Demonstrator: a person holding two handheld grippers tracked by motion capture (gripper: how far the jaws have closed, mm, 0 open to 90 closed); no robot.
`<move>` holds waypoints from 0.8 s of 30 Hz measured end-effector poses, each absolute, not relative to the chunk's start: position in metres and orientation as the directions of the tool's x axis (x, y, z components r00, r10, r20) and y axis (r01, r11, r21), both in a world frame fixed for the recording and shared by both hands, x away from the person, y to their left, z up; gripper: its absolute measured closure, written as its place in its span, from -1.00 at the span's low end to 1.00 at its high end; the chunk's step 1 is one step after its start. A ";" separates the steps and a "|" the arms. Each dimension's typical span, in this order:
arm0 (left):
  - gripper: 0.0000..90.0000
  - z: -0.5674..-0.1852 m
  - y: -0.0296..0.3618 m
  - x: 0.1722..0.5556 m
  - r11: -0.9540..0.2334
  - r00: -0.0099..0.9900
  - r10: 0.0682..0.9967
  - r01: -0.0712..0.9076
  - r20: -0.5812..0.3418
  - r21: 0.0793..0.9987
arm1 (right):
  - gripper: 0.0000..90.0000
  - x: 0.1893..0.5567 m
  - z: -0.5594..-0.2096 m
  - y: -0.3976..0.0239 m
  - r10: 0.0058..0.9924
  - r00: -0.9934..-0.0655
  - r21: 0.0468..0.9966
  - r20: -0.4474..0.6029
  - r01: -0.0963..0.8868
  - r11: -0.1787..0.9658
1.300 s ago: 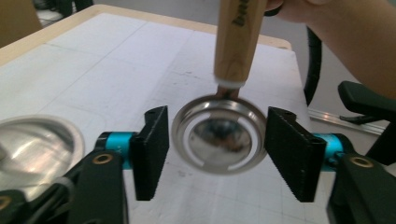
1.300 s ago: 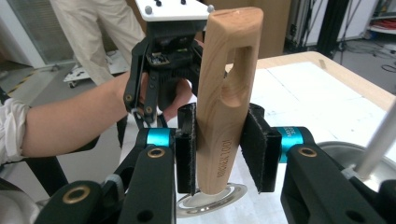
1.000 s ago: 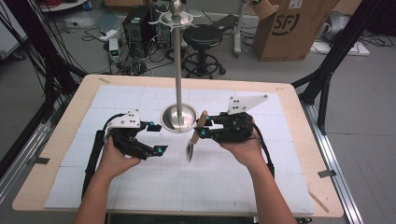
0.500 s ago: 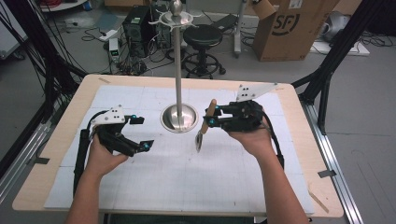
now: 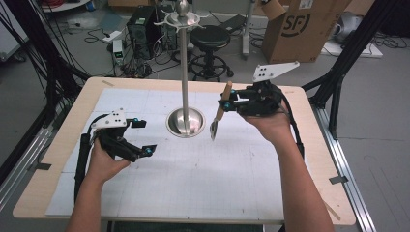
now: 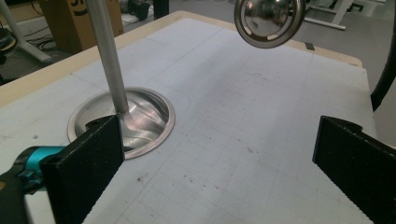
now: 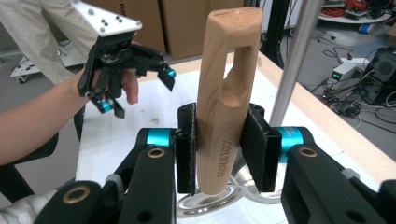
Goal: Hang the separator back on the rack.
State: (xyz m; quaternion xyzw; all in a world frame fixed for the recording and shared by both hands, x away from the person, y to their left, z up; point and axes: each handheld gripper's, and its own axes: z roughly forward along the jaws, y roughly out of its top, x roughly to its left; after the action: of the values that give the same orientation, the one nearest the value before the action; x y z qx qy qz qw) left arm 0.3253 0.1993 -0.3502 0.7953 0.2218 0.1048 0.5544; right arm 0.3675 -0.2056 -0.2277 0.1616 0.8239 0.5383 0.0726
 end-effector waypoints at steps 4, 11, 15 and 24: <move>-0.94 -0.350 0.200 0.325 -0.281 0.879 0.470 0.231 -0.076 0.931 | 0.51 0.376 -0.215 -0.206 0.351 -0.935 0.908 0.048 0.187 0.374; -0.94 -0.350 0.200 0.325 -0.281 0.876 0.475 0.236 -0.079 0.930 | 0.51 0.387 -0.195 -0.199 0.354 -0.935 0.895 0.020 0.174 0.411; -0.94 -0.350 0.200 0.325 -0.283 0.879 0.470 0.235 -0.079 0.930 | 0.51 0.394 -0.186 -0.196 0.361 -0.932 0.891 0.024 0.184 0.416; -0.94 -0.352 0.203 0.326 -0.290 0.875 0.479 0.234 -0.071 0.928 | 0.51 0.416 -0.173 -0.187 0.377 -0.926 0.888 0.023 0.192 0.418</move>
State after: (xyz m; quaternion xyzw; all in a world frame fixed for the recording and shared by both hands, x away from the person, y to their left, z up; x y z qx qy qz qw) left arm 0.3264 0.2034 -0.3522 0.7956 0.2241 0.1110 0.5519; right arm 0.4158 -0.1875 -0.1730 0.1700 0.8371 0.5121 0.0903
